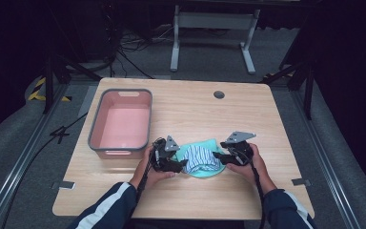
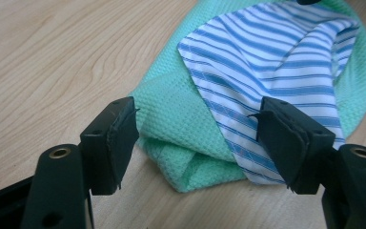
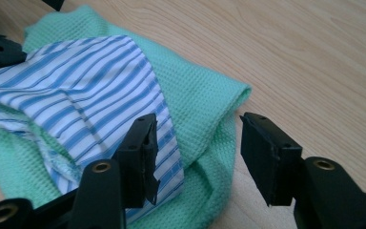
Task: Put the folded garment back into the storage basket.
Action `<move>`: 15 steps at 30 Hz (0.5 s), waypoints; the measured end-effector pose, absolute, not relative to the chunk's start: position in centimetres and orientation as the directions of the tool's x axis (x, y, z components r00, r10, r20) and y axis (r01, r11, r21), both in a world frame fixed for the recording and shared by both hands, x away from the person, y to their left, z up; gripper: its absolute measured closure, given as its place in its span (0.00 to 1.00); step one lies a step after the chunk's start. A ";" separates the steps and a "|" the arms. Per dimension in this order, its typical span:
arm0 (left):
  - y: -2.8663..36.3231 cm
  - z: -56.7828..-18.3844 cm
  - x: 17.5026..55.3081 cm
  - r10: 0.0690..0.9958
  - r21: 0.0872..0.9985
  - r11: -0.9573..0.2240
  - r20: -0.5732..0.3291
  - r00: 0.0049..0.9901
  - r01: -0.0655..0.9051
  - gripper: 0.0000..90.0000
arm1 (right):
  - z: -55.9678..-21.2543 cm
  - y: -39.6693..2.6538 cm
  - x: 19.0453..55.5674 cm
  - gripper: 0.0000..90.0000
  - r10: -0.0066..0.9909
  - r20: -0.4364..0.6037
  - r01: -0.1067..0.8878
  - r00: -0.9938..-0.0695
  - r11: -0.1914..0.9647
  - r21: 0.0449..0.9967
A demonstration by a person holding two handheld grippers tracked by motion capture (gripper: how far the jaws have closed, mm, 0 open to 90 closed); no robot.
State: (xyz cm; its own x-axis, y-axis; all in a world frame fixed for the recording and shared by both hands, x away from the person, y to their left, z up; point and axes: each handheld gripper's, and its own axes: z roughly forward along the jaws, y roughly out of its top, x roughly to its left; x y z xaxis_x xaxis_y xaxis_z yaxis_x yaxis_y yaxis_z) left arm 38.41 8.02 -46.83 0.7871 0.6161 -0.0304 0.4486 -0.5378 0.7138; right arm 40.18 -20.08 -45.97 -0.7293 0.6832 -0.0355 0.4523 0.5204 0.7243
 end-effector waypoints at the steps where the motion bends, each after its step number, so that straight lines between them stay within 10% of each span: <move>1: 8.0 -46.9 38.4 0.617 0.711 -0.535 -0.040 0.786 0.456 0.33 | -46.1 -20.1 40.3 0.52 0.684 -0.029 0.457 -0.729 0.519 0.722; 15: 7.8 -47.8 38.3 0.609 0.691 -0.569 -0.009 0.793 0.445 0.26 | -47.4 -20.2 40.4 0.50 0.690 0.040 0.523 -0.722 0.507 0.685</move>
